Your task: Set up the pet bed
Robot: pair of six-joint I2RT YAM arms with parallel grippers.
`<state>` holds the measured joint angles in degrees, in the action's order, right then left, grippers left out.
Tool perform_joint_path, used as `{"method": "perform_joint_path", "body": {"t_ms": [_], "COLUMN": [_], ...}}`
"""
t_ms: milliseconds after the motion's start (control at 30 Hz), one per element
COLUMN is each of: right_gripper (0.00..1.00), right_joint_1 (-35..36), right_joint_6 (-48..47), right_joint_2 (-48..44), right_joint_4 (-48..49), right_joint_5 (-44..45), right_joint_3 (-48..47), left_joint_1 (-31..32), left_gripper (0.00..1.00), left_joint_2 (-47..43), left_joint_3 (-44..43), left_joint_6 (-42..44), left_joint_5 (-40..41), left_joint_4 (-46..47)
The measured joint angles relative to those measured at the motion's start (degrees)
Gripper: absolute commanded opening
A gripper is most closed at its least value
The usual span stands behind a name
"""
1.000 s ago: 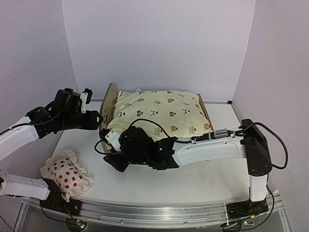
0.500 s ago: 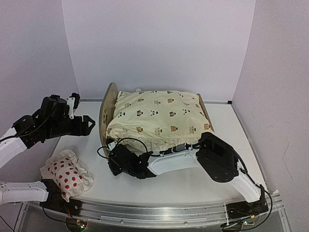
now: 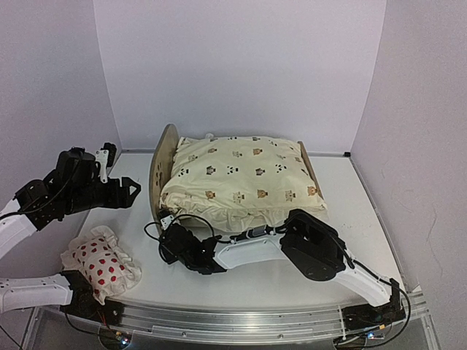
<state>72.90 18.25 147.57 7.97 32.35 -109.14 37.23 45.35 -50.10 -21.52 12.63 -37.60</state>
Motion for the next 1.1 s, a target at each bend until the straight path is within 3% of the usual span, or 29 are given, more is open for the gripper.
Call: {"method": "perform_joint_path", "body": {"t_ms": [467, 667, 800, 1100], "right_gripper": [0.11, 0.08, 0.0, 0.0], "right_joint_1": [0.1, 0.0, 0.0, -0.8], "right_joint_6": [-4.1, -6.2, -6.8, -7.8], "right_joint_2": [2.4, 2.8, 3.5, 1.9], "right_joint_4": [3.3, 5.2, 7.2, 15.7], "right_joint_5": [5.0, 6.7, 7.0, 3.2], "right_joint_3": [-0.3, 0.1, 0.1, 6.4], "left_joint_1": [0.0, 0.0, 0.0, 0.0], "left_gripper": [0.81, 0.81, 0.81, 0.79], "left_joint_2": [0.0, 0.0, 0.0, 0.0], "left_joint_3": [0.5, 0.9, 0.9, 1.2], "left_joint_6": [0.0, 0.0, 0.0, 0.0], "left_joint_5": [0.0, -0.1, -0.2, -0.4], "left_joint_4": [0.1, 0.1, 0.1, 0.1]}}
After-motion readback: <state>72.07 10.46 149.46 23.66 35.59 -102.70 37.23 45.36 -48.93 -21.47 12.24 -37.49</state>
